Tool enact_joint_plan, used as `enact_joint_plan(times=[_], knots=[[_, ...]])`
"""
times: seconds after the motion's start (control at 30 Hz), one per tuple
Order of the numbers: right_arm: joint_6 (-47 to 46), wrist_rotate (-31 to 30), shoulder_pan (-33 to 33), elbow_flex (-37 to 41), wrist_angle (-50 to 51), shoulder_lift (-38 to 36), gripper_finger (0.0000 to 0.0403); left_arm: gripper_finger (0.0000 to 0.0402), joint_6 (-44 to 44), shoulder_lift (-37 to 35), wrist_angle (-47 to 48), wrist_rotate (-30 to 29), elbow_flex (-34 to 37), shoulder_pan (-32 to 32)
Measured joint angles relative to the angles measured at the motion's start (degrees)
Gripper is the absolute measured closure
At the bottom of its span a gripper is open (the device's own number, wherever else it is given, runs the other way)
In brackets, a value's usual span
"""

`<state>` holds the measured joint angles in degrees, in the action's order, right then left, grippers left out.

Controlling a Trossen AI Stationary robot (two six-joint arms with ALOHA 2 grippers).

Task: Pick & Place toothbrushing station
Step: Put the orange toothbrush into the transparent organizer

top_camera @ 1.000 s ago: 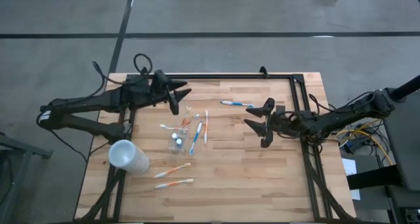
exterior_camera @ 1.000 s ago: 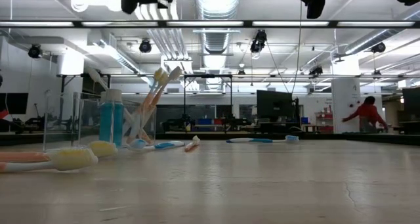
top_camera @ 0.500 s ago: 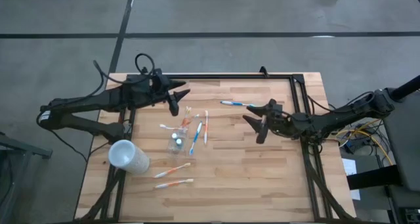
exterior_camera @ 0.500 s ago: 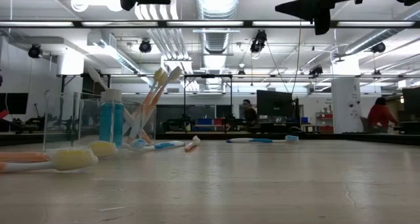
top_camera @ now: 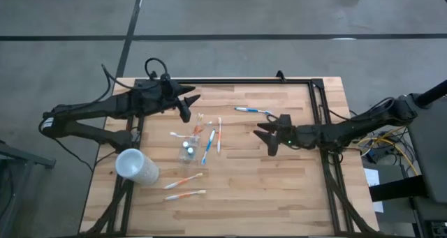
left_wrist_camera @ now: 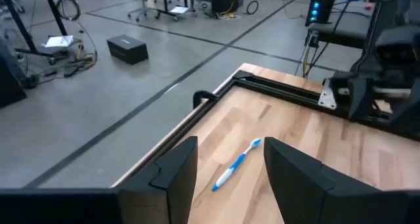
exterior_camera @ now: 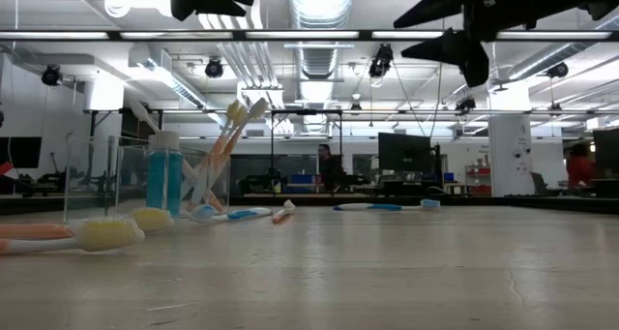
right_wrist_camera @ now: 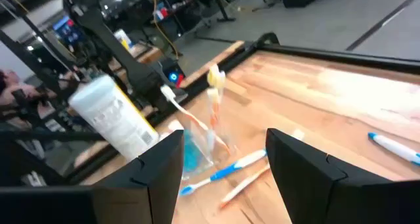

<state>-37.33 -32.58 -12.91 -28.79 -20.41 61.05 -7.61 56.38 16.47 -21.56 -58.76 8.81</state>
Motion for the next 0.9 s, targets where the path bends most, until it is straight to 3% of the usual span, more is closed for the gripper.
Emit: enact_joint_plan(times=[0.1,0.23,0.37,0.6,0.8,0.9], knots=[[0.8,0.1,0.0,-0.3,0.3,2.0,0.0193,0.0221,-3.6,0.0,0.0,0.5,0.0,0.0],[5.4,-0.4,0.2,-2.3,0.2,3.8,0.0193,0.0221,-8.8,0.7,1.6,7.6,0.0,0.0],[15.2,-0.9,0.3,-4.7,0.4,4.1,0.0193,0.0221,-23.6,3.9,2.1,13.6,0.0,-1.0],[29.1,-1.1,0.3,-8.8,0.5,3.8,0.0193,0.0221,-48.9,12.0,3.9,15.3,0.1,-5.4],[32.8,-5.1,0.4,-10.5,0.7,3.8,0.0193,0.0221,-55.5,15.0,10.1,16.1,-3.4,-6.1],[33.4,-6.6,0.4,-10.6,1.0,3.8,0.0193,0.0221,-56.5,15.8,15.8,12.2,-7.3,-4.5]])
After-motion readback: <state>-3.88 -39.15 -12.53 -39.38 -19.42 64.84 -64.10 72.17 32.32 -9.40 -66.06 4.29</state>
